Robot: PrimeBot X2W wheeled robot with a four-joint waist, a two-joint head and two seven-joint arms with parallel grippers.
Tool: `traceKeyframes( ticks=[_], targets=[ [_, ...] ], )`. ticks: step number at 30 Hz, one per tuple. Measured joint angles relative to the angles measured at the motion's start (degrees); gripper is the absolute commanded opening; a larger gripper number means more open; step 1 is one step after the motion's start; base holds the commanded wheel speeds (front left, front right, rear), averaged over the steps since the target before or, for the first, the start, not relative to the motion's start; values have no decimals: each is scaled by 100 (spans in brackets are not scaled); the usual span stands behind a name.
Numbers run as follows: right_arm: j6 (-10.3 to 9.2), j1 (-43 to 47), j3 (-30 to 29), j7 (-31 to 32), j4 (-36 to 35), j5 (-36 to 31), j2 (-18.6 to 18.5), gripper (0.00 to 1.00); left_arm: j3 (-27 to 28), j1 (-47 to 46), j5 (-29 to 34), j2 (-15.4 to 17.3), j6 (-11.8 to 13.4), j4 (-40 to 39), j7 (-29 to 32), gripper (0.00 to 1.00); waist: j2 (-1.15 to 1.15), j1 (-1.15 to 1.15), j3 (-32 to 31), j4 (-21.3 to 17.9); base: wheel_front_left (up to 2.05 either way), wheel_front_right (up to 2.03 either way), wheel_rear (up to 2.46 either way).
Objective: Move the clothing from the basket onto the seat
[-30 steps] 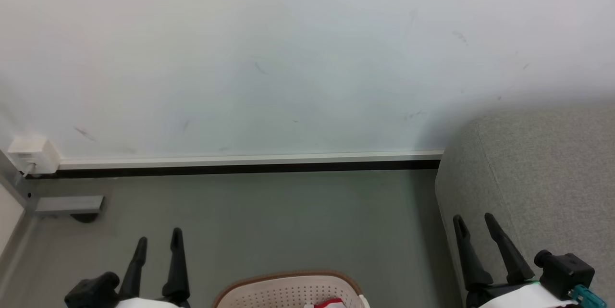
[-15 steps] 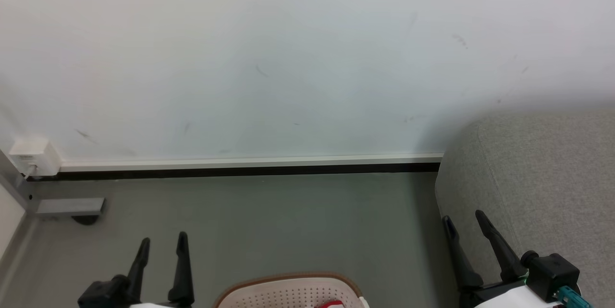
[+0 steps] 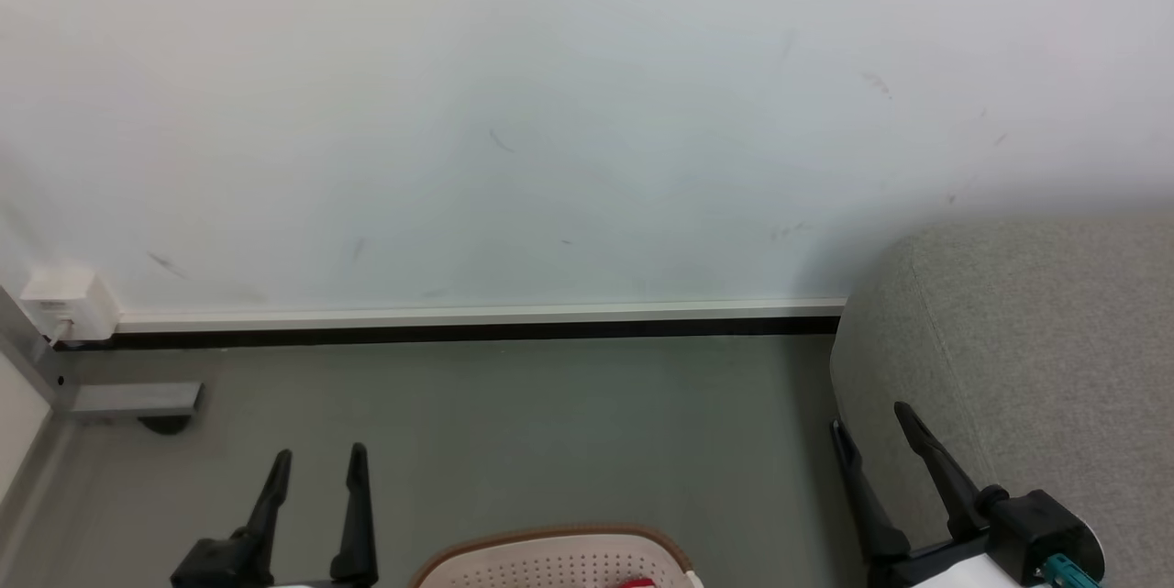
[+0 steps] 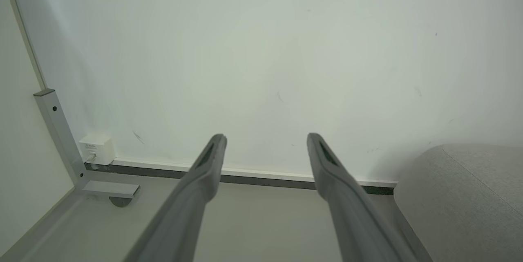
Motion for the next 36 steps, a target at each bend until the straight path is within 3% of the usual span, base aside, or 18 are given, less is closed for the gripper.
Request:
traceKeyframes(
  ticks=[9,36],
  targets=[
    [0,-11,22,-86,1,-281,0,100,-30,9,315,4,26,-24,-91,100,0,0,-26,18,0,0,0],
    [0,-27,-32,-86,33,-278,26,100,-8,21,268,7,26,-75,-94,100,0,0,-14,-18,0,0,0]
  ],
)
